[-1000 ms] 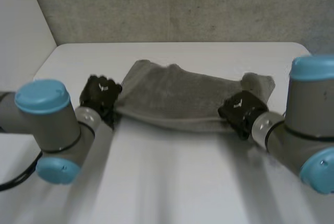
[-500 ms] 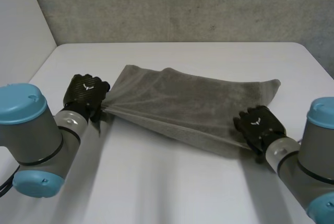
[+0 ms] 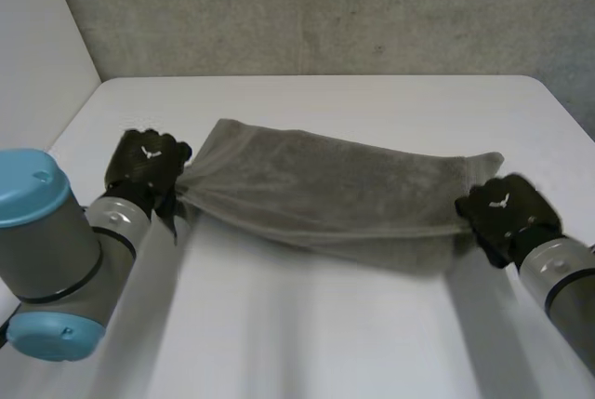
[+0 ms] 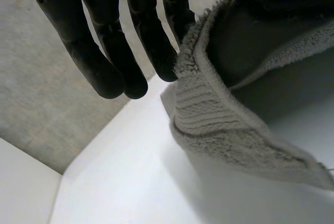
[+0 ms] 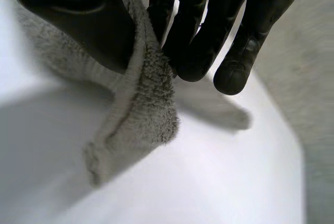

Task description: Fold the towel.

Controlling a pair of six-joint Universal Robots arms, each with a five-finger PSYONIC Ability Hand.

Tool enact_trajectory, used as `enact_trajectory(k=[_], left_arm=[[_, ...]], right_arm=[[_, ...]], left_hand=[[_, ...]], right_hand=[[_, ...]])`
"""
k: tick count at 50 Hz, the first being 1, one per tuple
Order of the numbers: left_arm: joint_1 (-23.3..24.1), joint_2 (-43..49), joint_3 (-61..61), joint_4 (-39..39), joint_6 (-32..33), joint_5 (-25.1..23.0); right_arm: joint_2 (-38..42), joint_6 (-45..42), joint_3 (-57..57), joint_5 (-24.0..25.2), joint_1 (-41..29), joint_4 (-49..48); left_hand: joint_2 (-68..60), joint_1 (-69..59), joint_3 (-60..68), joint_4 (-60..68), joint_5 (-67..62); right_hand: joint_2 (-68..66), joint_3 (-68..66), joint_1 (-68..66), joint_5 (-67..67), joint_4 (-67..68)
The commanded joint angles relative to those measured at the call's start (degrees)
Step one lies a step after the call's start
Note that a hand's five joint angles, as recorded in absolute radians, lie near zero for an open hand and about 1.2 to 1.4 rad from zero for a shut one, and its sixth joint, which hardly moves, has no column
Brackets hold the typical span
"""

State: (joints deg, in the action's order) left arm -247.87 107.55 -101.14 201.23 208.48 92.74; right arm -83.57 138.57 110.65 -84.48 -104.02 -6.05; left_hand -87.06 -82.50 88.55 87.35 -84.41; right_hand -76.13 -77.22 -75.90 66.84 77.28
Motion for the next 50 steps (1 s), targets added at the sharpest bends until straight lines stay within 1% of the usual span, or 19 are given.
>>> enact_trajectory(k=[1,3,5,10,14,16,22,25,27,28,32,33,35,36,38,40,41,43,50], left_arm=[[-0.5,-8.9,-0.1,-0.8,-0.1,0.1],[-0.6,-11.0,-0.1,-1.0,-0.1,0.2],[-0.7,-14.0,-0.1,-1.5,-0.4,0.2],[-0.3,-15.8,-1.1,-3.3,-3.2,0.1],[-0.1,-16.0,-2.7,-4.1,-4.6,-0.3],[0.0,-15.7,-4.1,-4.2,-4.6,-0.4],[-0.5,-15.2,-5.4,-4.3,-4.1,-0.5],[-1.0,-15.7,-5.6,-5.2,-4.1,-0.8],[-1.3,-17.1,-5.7,-7.5,-3.4,-1.6],[-1.3,-17.1,-5.7,-7.5,-3.4,-1.6],[-2.5,-21.5,-6.8,-12.2,0.4,-2.8],[-2.5,-21.5,-6.8,-12.2,0.4,-2.8],[-2.9,-24.8,-7.9,-14.2,4.2,-3.9],[-2.9,-24.8,-7.9,-14.2,4.2,-3.9],[-3.0,-27.0,-8.5,-14.8,6.1,-4.0],[-3.1,-30.9,-9.5,-15.7,9.1,-4.1],[-3.1,-30.9,-9.5,-15.7,9.1,-4.1],[-3.1,-33.3,-10.0,-16.0,11.8,-4.1],[-3.7,-32.4,-10.6,-16.0,13.6,-4.1]], right_arm=[[-10.6,-0.2,-1.8,-0.1,-0.1,2.1],[-12.0,-0.1,-2.8,0.2,-0.1,3.1],[-13.2,-0.2,-4.4,1.5,0.0,5.8],[-13.1,-0.1,-4.7,4.4,0.0,9.6],[-12.5,0.0,-3.9,5.8,0.0,10.3],[-10.0,-0.1,-2.7,6.3,0.0,10.3],[-8.6,-0.1,-2.5,6.3,0.4,10.3],[-10.0,-0.1,-2.5,6.2,1.6,10.4],[-15.3,-0.2,-2.7,6.1,2.3,11.1],[-15.3,-0.2,-2.7,6.1,2.3,11.1],[-21.9,-0.3,-3.3,6.7,4.4,14.9],[-21.9,-0.3,-3.3,6.7,4.4,14.9],[-25.7,-0.2,-4.6,8.5,6.1,19.0],[-25.7,-0.2,-4.7,8.5,6.1,19.0],[-28.1,-0.2,-5.4,10.0,6.8,21.0],[-31.6,-0.3,-6.6,13.7,8.6,24.1],[-31.7,-0.3,-6.6,13.7,8.6,24.1],[-33.1,-0.7,-7.2,16.4,10.8,26.3],[-31.6,-1.0,-7.1,20.8,17.0,28.5]], left_hand=[[7.1,2.5,-8.5,-7.3,14.4],[7.1,2.5,-8.5,-7.3,14.4],[7.1,2.5,-8.5,-7.3,14.4],[7.1,2.5,-8.5,-7.3,14.4],[7.1,2.5,-8.5,-7.3,14.4],[7.1,2.5,-8.5,-7.3,14.4],[7.1,2.5,-8.5,-7.3,14.4],[7.1,2.5,-8.5,-7.3,14.4],[7.1,2.5,-8.5,-7.3,14.4],[7.1,2.5,-8.5,-7.3,14.4],[7.1,2.5,-8.5,-7.3,14.4],[7.1,2.5,-8.5,-7.3,14.4],[7.1,2.5,-8.5,-7.3,14.4],[7.1,2.5,-8.5,-7.3,14.4],[7.1,2.5,-8.5,-7.3,14.4],[7.1,2.5,-8.5,-7.3,14.4],[7.1,2.5,-8.5,-7.3,14.4],[7.1,2.5,-8.5,-7.3,14.4],[7.1,2.5,-8.5,-7.3,14.4]], right_hand=[[-3.9,-2.8,-4.1,3.2,2.7],[-2.2,-1.2,-2.5,1.5,1.1],[6.1,7.2,5.9,-6.9,-7.3],[6.8,7.9,6.6,-7.6,-8.0],[5.2,6.2,4.9,-5.9,-6.3],[-3.5,-2.4,-3.8,2.8,2.4],[-3.9,-2.8,-4.1,3.2,2.7],[-3.9,-2.8,-4.1,3.2,2.7],[-3.9,-2.8,-4.1,3.2,2.7],[-3.9,-2.8,-4.1,3.2,2.7],[-3.9,-2.8,-4.1,3.2,2.7],[-3.9,-2.8,-4.1,3.2,2.7],[-3.9,-2.8,-4.1,3.2,2.7],[-3.9,-2.8,-4.1,3.2,2.7],[-3.9,-2.8,-4.1,3.2,2.7],[-3.9,-2.8,-4.1,3.2,2.7],[-3.9,-2.8,-4.1,3.2,2.7],[-3.9,-2.8,-4.1,3.2,2.7],[-3.9,-2.8,-4.1,3.2,2.7]])
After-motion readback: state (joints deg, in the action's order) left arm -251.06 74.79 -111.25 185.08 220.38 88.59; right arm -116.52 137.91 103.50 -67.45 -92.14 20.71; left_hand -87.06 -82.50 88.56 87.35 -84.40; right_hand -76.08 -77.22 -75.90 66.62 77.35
